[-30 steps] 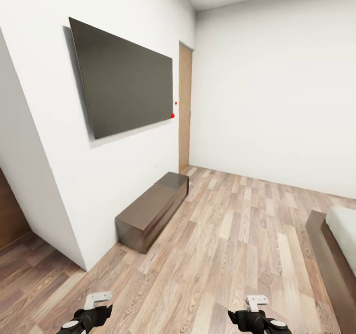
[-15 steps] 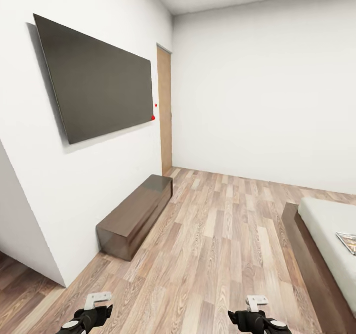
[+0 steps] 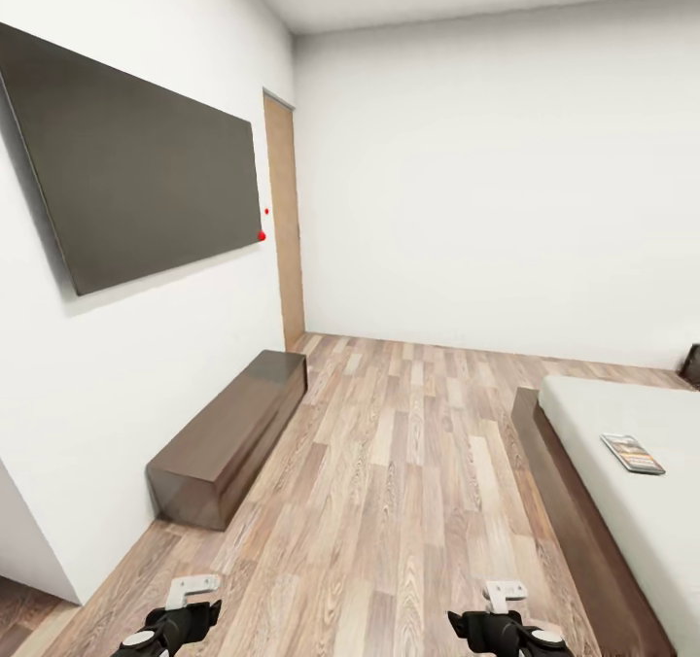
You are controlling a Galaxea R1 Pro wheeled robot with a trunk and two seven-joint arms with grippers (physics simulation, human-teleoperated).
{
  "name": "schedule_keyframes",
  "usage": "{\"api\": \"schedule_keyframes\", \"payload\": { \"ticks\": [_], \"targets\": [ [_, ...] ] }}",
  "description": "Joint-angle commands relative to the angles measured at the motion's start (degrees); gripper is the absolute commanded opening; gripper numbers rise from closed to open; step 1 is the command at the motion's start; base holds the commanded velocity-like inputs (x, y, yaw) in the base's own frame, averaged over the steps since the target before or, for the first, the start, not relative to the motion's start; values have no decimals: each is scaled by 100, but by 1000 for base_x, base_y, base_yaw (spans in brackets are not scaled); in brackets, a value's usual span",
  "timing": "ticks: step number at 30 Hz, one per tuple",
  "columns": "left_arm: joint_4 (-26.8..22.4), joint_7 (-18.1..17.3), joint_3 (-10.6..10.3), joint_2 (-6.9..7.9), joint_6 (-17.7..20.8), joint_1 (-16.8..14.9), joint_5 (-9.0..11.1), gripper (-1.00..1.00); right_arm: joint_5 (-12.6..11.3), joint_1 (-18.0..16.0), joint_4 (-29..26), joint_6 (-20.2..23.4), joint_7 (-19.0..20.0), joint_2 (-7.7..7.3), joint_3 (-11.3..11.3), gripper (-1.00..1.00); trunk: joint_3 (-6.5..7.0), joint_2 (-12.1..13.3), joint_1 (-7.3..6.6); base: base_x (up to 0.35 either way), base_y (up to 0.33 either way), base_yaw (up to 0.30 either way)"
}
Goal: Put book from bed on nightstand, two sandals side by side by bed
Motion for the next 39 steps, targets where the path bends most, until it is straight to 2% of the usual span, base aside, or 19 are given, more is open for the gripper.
{"api": "schedule_keyframes", "payload": {
  "ticks": [1, 10, 23, 39],
  "targets": [
    [3, -7, -48, 4, -20, 1, 60, 100, 41, -2, -7, 17, 40, 4, -50, 100, 2, -4, 2, 0, 0, -251],
    [3, -7, -48, 4, -20, -4, 60, 100, 41, -2, -7, 17, 40, 5, -45, 100, 39, -4, 2, 1, 0, -216],
    [3, -7, -48, 4, -20, -4, 60, 100, 41, -3, -7, 17, 40, 5, -44, 100, 61, -4, 2, 47, 0, -84],
    [3, -16, -47, 4, -20, -2, 60, 100, 43, -3, -7, 20, 42, 11, -35, 100, 65, -4, 2, 294, 0, -16]
  ]
}}
